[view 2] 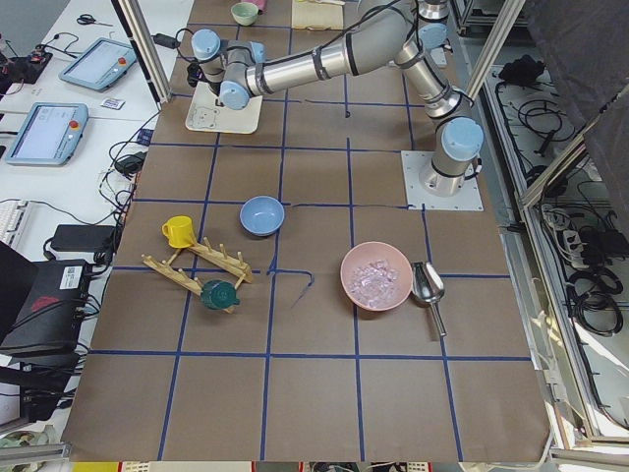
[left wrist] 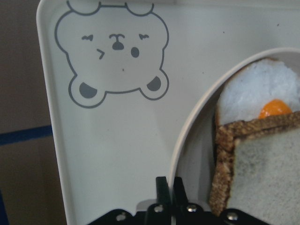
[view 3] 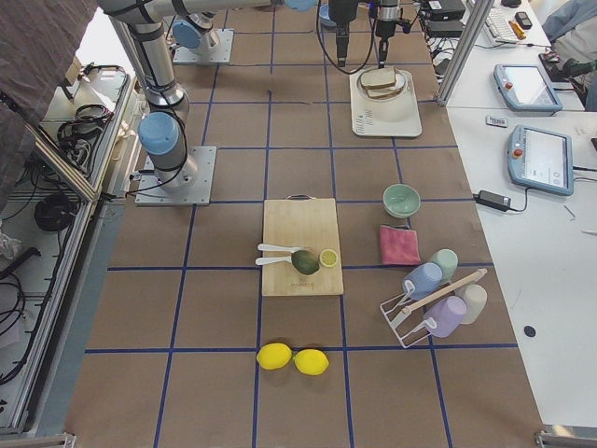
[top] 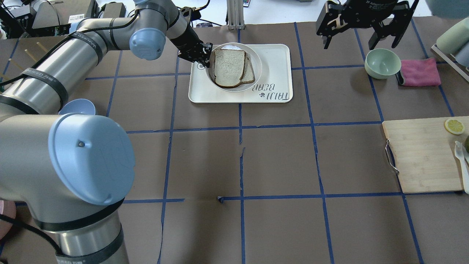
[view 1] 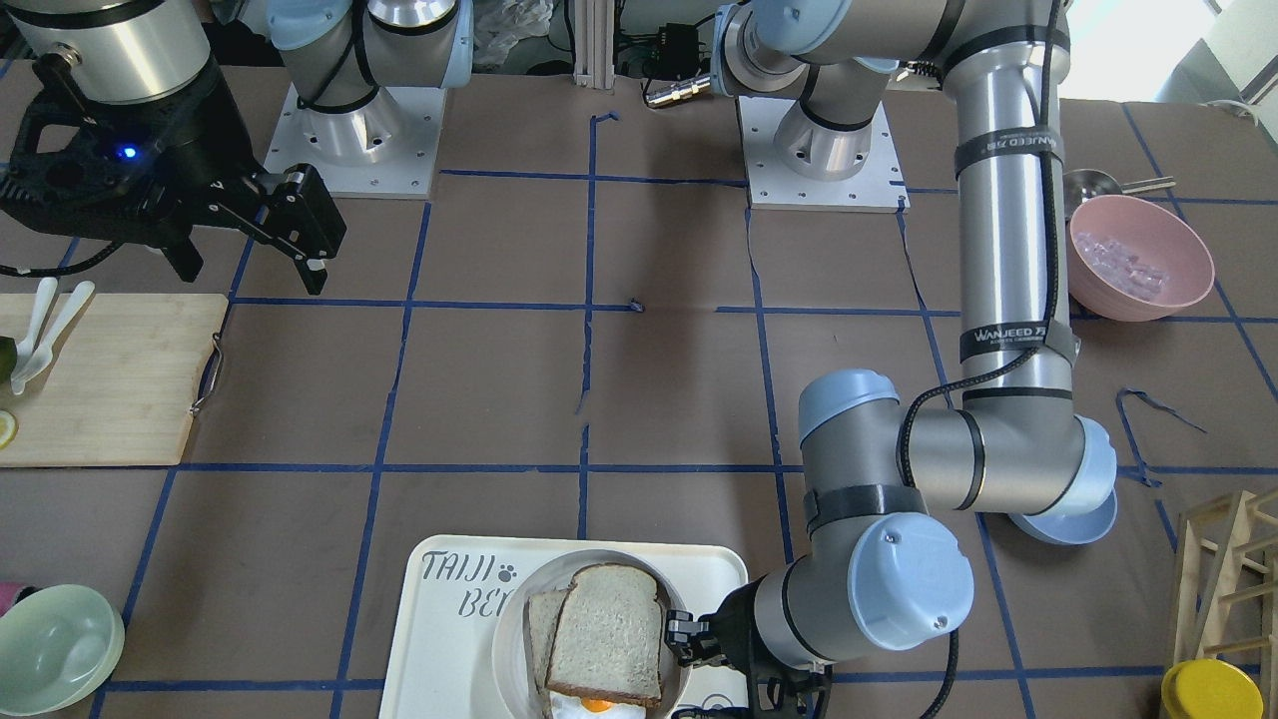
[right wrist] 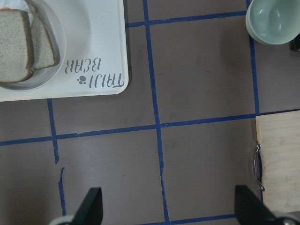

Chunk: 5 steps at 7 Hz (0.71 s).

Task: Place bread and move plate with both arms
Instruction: 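Carry the plate with the left gripper onto the bear tray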

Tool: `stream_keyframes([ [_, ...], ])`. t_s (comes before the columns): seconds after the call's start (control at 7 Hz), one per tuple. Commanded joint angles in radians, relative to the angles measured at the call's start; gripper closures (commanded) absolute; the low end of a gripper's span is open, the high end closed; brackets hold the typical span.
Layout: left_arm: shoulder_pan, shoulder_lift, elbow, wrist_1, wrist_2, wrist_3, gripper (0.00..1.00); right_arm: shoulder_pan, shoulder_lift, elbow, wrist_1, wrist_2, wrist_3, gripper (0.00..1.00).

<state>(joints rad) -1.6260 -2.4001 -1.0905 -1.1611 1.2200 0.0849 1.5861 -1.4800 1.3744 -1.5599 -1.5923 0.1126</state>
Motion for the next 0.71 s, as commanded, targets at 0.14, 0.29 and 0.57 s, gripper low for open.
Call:
stream_keyframes([
  [0.14,-0.002,-0.102,0.103,0.000,-0.019,-0.011,1.00,0.000,0.001,0.000,-0.003,0.000,0.009,0.00],
  [0.29,-0.005,-0.100,0.100,0.000,-0.049,-0.023,0.93,0.000,0.001,0.000,-0.003,0.000,0.009,0.00],
  [0.57,-0.018,-0.085,0.089,-0.018,-0.048,-0.028,0.00,0.000,0.001,0.000,-0.003,0.000,0.009,0.00],
])
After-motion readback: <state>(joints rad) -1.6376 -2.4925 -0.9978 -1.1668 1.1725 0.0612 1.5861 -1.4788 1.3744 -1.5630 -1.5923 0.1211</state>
